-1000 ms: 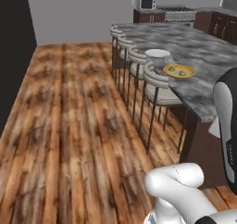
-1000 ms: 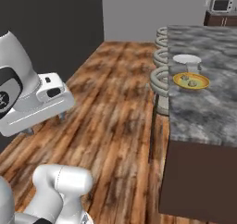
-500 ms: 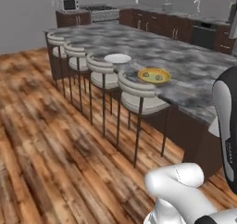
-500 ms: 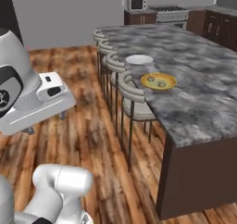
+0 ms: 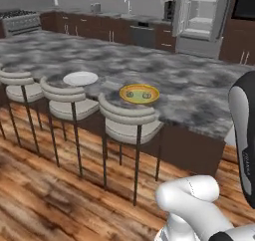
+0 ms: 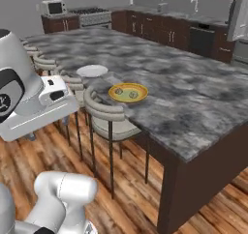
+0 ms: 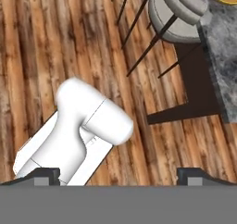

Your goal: Place two dumplings into each of the tupperware containers and then place the containers in the fridge.

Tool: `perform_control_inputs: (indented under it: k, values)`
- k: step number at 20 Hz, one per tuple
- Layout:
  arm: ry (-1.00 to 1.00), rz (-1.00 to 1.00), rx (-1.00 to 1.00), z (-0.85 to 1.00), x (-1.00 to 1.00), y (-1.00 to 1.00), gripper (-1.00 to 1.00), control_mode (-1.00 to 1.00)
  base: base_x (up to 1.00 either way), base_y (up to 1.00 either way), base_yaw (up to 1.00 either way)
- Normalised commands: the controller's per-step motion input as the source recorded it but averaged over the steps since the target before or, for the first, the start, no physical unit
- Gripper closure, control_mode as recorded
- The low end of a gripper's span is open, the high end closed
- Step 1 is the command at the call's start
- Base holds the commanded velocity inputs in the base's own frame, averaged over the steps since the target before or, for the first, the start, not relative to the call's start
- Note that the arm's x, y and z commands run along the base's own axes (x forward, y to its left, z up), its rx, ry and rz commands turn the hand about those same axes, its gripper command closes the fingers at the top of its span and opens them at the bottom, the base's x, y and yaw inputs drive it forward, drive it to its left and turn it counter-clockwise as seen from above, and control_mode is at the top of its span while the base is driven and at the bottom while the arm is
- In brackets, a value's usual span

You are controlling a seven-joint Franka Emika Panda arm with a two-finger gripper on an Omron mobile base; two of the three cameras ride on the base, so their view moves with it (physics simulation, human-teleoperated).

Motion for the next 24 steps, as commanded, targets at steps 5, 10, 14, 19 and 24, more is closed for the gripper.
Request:
perform_control_inputs:
  k: [5, 10, 14, 19, 24]
  values:
    - [0.0, 0.0, 0.0, 0.0, 0.0, 0.0, -1.0, 1.0, 0.45, 0.94, -0.66]
    - [0.0, 0.0, 0.0, 0.0, 0.0, 0.0, -1.0, 1.0, 0.05, 0.82, -0.73]
    - [0.0, 0.0, 0.0, 0.0, 0.0, 0.0, -1.0, 1.0, 0.16, 0.76, -0.74]
    - [0.0, 0.0, 0.0, 0.0, 0.0, 0.0, -1.0, 1.0, 0.01, 1.0, -0.58]
    - [0.0, 0.0, 0.0, 0.0, 0.0, 0.0, -1.0, 1.0, 0.12, 0.95, -0.33]
